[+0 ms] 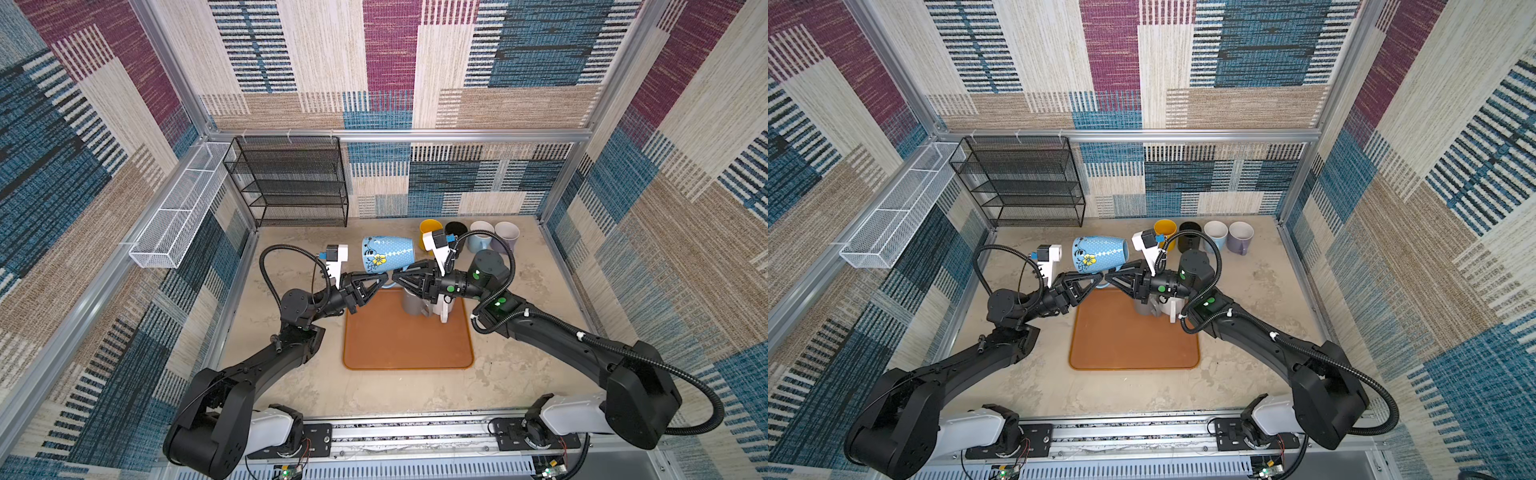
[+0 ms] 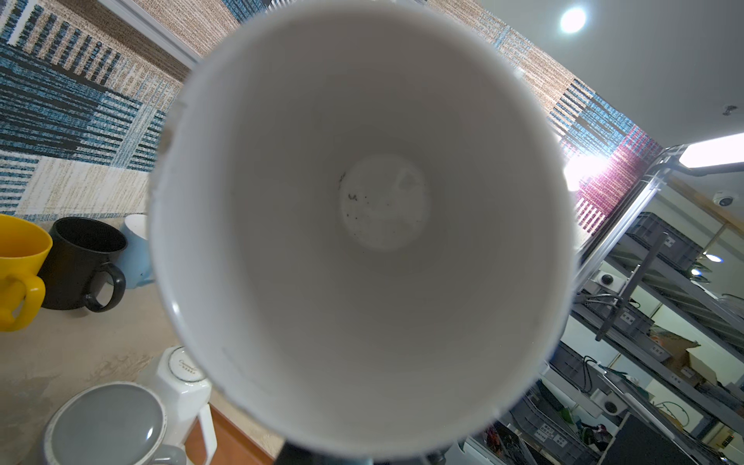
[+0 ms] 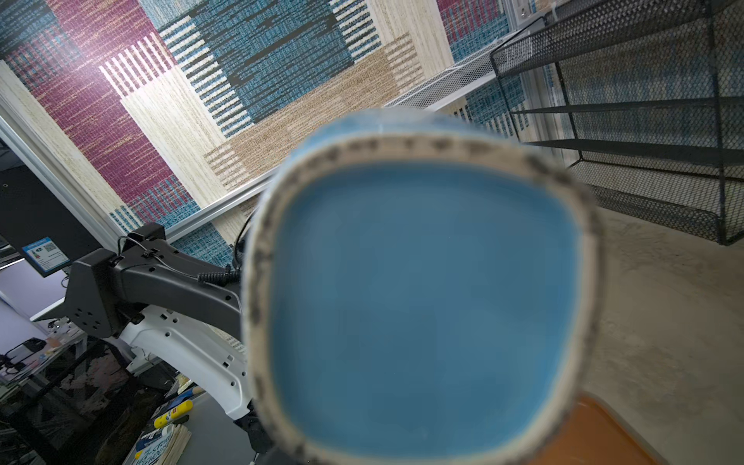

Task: Turn the mug right side up
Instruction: 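Reach the left gripper to the blue dotted mug's handle while the right holds it, then grasp the mug with the left gripper while the right gripper opens and withdraws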

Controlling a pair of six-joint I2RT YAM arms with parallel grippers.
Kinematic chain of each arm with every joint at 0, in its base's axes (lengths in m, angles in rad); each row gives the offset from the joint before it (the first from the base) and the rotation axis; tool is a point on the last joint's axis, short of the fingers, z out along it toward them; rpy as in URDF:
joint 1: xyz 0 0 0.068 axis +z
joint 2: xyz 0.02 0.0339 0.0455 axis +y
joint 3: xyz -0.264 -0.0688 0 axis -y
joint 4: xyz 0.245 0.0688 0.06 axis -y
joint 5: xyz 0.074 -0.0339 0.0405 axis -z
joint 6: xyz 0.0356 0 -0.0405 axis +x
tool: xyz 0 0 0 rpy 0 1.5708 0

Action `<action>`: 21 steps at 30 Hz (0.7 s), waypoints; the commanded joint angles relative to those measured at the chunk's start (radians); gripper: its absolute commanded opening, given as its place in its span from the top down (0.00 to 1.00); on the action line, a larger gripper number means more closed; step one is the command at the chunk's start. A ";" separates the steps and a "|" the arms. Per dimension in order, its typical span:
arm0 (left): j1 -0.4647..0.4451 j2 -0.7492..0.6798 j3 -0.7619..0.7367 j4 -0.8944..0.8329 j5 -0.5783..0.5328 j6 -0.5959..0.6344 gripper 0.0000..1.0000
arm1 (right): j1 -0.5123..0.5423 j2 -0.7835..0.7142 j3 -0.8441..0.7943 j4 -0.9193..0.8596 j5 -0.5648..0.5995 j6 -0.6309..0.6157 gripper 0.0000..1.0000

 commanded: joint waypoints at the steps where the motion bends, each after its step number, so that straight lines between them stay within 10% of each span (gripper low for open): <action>1: 0.000 -0.009 0.009 0.081 -0.006 -0.014 1.00 | -0.002 -0.010 -0.003 -0.009 0.019 -0.015 0.66; 21: 0.000 -0.161 0.089 -0.655 -0.180 0.321 1.00 | -0.132 -0.214 -0.098 -0.229 0.141 -0.091 0.70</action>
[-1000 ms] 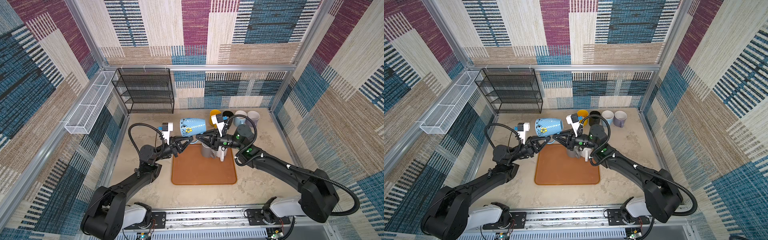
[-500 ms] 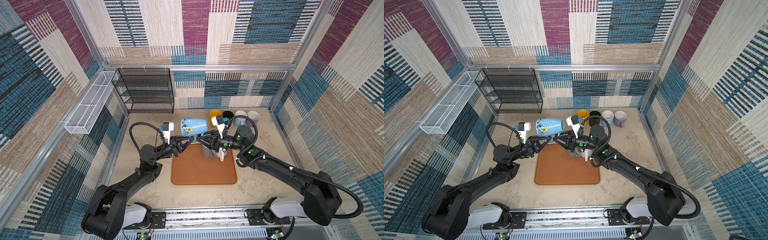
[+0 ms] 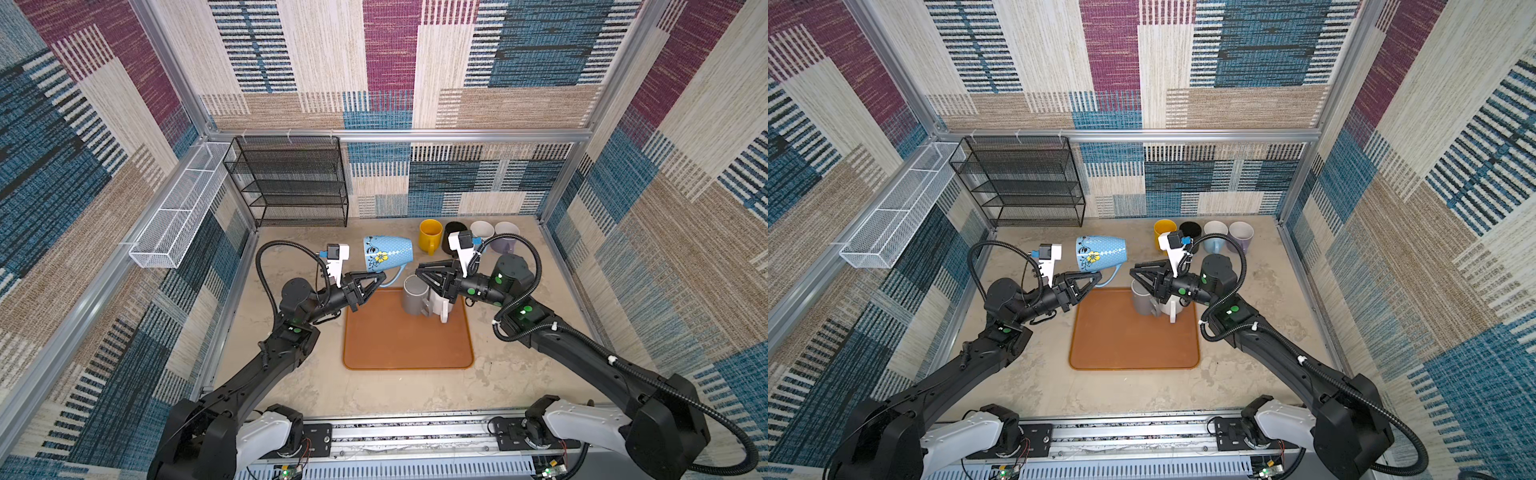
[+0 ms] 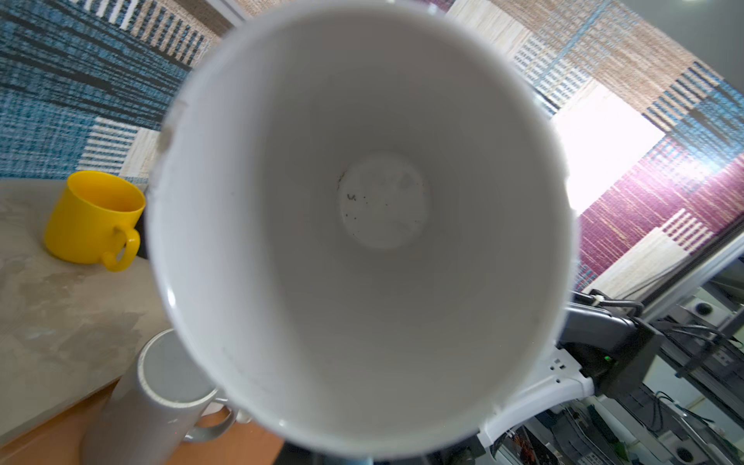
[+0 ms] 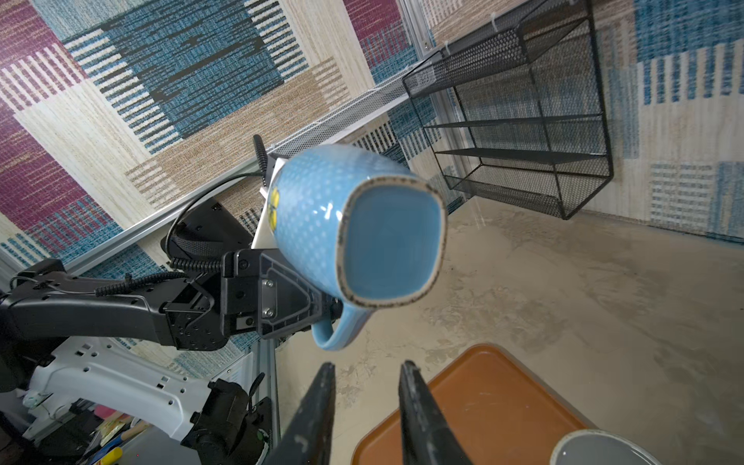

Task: Turn the mug right side up
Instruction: 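Grasp the mug with the left gripper while the right gripper opens and withdraws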

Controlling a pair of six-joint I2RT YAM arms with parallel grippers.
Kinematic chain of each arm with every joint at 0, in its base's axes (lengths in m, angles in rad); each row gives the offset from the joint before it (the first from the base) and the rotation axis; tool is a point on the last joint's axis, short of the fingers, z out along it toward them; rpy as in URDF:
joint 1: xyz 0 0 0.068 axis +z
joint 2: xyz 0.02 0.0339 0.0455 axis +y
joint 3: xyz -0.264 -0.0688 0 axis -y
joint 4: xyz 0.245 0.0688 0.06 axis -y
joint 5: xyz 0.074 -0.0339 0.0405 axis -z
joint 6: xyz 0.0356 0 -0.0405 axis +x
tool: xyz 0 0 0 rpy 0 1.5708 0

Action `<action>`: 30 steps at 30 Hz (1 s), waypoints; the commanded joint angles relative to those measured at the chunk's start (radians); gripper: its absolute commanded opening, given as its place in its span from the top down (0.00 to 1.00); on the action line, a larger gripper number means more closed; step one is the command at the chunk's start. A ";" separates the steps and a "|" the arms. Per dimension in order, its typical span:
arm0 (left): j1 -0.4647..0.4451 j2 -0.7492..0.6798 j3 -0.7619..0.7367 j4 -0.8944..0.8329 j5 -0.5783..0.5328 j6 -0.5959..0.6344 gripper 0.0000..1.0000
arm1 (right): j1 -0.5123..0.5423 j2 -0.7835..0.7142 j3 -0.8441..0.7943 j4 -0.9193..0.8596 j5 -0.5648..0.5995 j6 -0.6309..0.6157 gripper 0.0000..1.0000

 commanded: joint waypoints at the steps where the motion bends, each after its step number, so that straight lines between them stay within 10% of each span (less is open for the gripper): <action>1: 0.000 -0.012 0.031 -0.169 -0.090 0.108 1.00 | -0.023 -0.029 -0.008 -0.052 0.037 -0.022 0.71; 30: -0.040 0.294 0.439 -0.875 -0.500 0.311 1.00 | -0.096 -0.102 -0.058 -0.123 0.058 -0.024 0.72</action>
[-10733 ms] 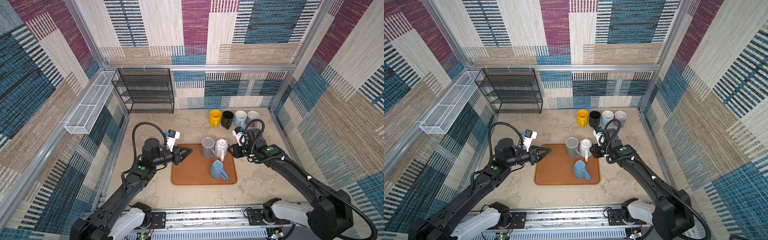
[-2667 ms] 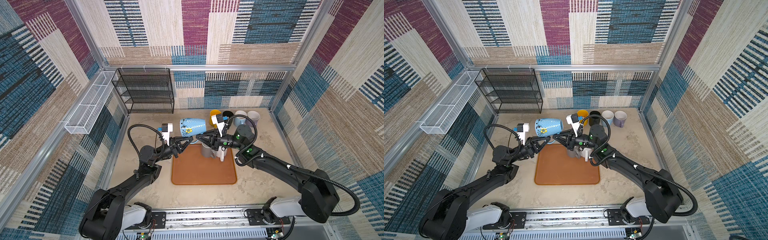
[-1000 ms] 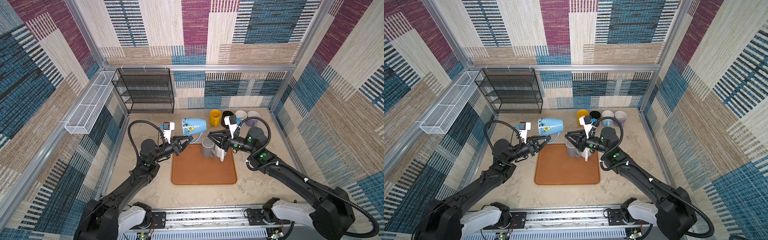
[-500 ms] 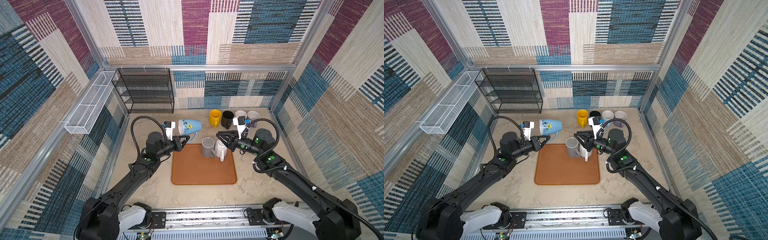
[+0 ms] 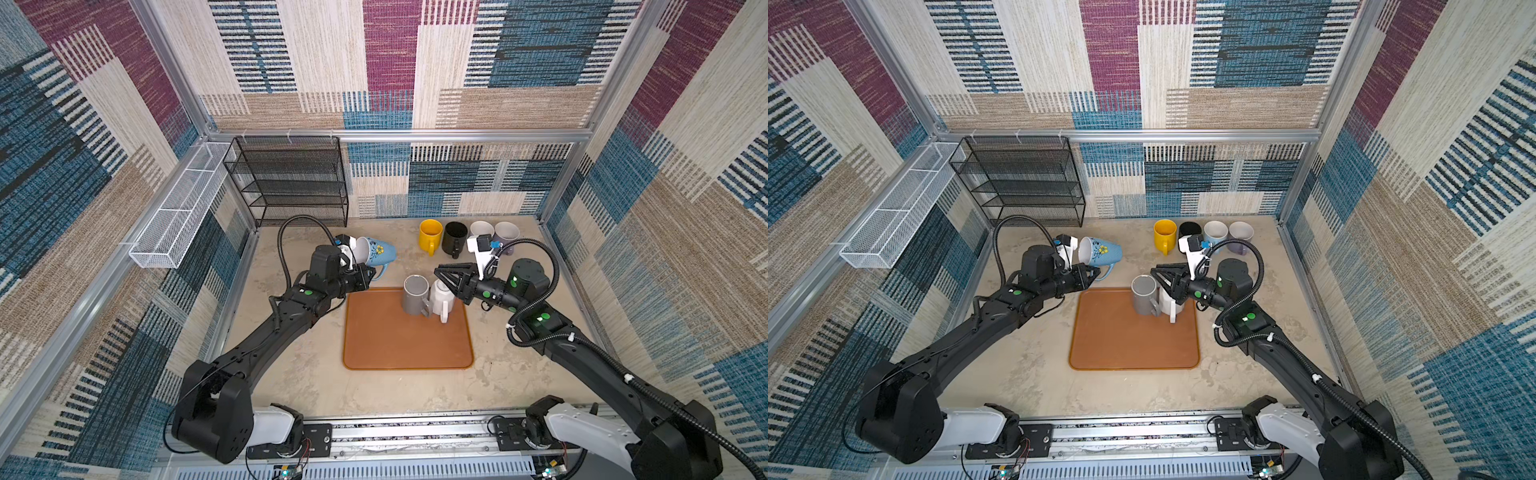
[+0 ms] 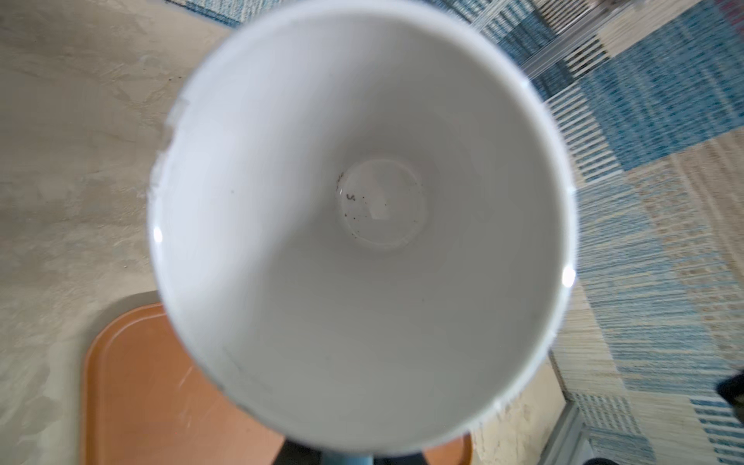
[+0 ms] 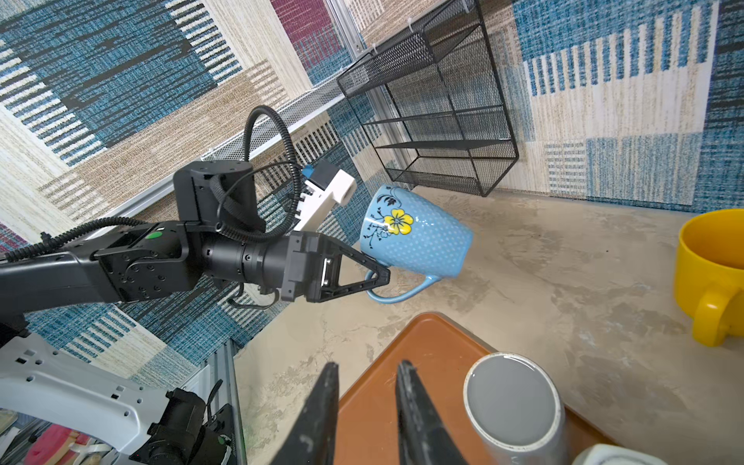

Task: Turn the mug right side up
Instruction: 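Grasp the mug with the left gripper while the right gripper opens and withdraws, then carry the blue dotted mug with the left gripper beside the yellow mug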

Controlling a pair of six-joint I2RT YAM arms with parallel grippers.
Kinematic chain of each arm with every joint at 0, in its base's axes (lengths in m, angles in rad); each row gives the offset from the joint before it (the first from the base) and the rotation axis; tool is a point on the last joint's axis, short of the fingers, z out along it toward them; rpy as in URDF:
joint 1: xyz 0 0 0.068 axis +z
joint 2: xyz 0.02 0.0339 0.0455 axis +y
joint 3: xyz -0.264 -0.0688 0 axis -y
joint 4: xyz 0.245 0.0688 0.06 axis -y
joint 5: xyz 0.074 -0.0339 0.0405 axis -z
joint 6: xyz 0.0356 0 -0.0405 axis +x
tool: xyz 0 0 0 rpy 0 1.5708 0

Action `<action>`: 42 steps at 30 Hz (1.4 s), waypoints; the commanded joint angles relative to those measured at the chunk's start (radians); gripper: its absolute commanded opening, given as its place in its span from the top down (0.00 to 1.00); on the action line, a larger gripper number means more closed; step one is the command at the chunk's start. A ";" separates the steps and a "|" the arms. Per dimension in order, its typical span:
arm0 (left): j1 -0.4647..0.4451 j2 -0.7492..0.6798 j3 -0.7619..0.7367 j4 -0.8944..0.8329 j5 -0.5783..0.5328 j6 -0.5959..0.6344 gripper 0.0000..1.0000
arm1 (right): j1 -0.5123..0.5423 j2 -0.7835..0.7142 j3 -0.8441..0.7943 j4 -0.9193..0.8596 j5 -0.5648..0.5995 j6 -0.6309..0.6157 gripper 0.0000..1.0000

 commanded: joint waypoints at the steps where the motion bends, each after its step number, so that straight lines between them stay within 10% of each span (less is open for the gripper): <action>1: -0.009 0.058 0.073 -0.070 -0.047 0.091 1.00 | -0.001 -0.008 0.005 -0.016 0.011 -0.002 0.72; 42: -0.123 1.063 1.476 -0.876 -0.359 0.160 1.00 | -0.015 -0.135 -0.092 -0.209 0.194 0.142 0.72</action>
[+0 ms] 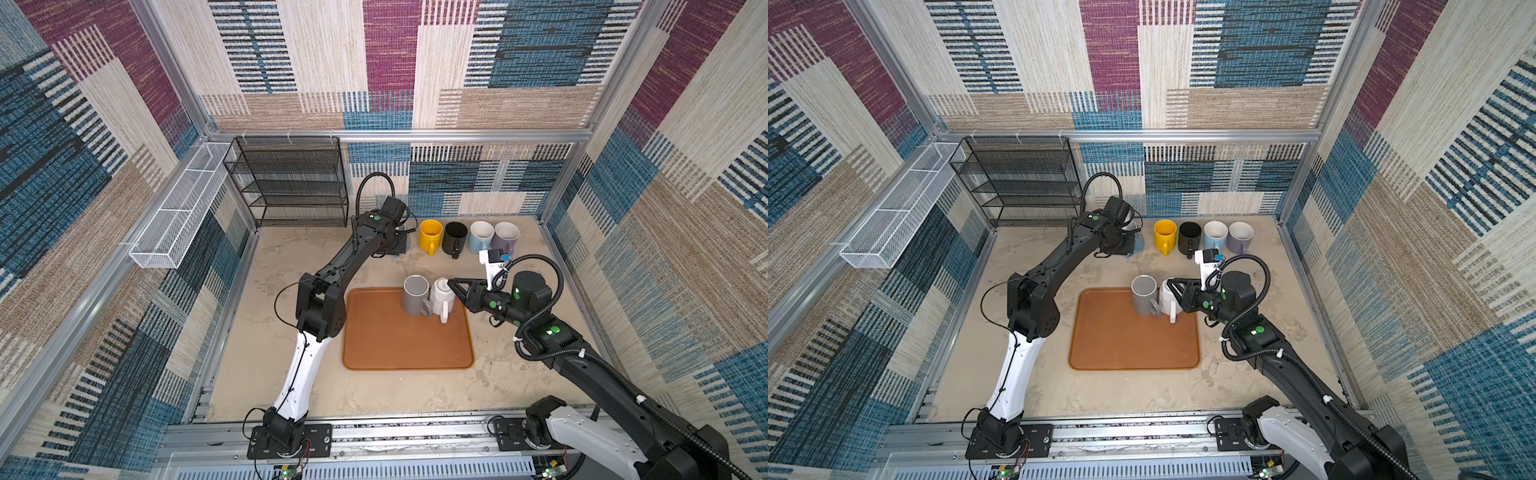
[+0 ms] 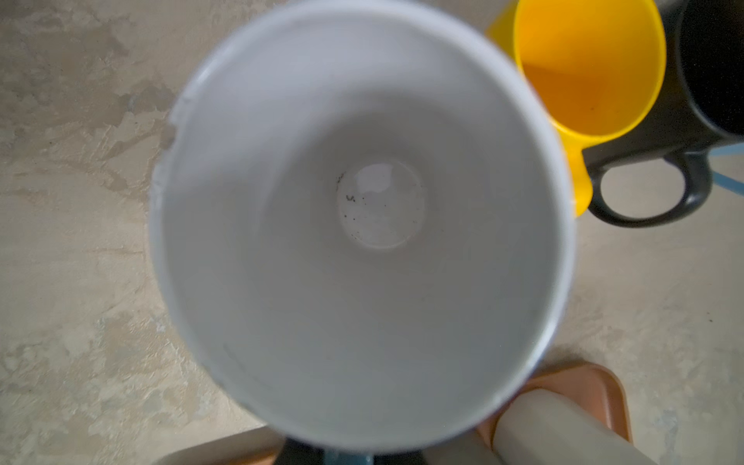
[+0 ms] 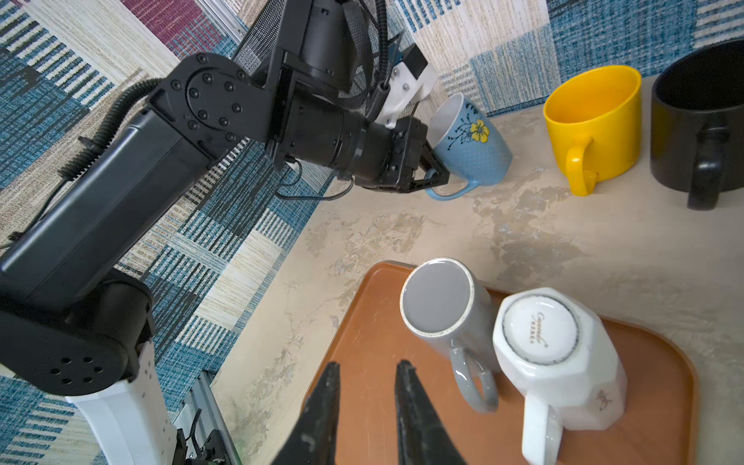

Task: Turn the mug right side up
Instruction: 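Carry the blue dotted mug with the left gripper beside the yellow mug, then lower the blue dotted mug upright beside the yellow mug, open left gripper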

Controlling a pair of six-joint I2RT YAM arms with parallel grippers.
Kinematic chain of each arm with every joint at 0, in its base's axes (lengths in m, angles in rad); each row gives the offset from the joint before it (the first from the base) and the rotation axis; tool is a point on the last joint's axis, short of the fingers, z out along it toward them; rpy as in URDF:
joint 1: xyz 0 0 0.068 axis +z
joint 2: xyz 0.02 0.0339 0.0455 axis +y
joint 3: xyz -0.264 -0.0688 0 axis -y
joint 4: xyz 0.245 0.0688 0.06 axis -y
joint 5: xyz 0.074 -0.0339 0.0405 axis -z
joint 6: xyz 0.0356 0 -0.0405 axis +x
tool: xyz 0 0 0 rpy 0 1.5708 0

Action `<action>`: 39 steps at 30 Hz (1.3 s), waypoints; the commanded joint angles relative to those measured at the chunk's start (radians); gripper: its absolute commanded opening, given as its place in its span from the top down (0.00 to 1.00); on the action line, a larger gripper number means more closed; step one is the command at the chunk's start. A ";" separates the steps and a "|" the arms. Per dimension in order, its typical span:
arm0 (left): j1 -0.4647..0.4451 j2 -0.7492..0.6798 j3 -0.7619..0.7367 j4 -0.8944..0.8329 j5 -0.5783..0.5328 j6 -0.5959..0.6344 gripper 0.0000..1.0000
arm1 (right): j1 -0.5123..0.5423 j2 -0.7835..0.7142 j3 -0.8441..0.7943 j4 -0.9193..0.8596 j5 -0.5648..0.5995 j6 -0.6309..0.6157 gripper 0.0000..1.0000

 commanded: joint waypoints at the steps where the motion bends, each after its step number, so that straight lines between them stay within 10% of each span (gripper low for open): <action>1: -0.005 0.034 0.059 -0.014 -0.036 -0.027 1.00 | 0.000 -0.016 -0.004 0.006 0.002 0.007 0.72; 39: -0.031 0.172 0.166 0.029 -0.105 -0.019 1.00 | 0.000 -0.029 0.015 -0.024 0.008 -0.010 0.72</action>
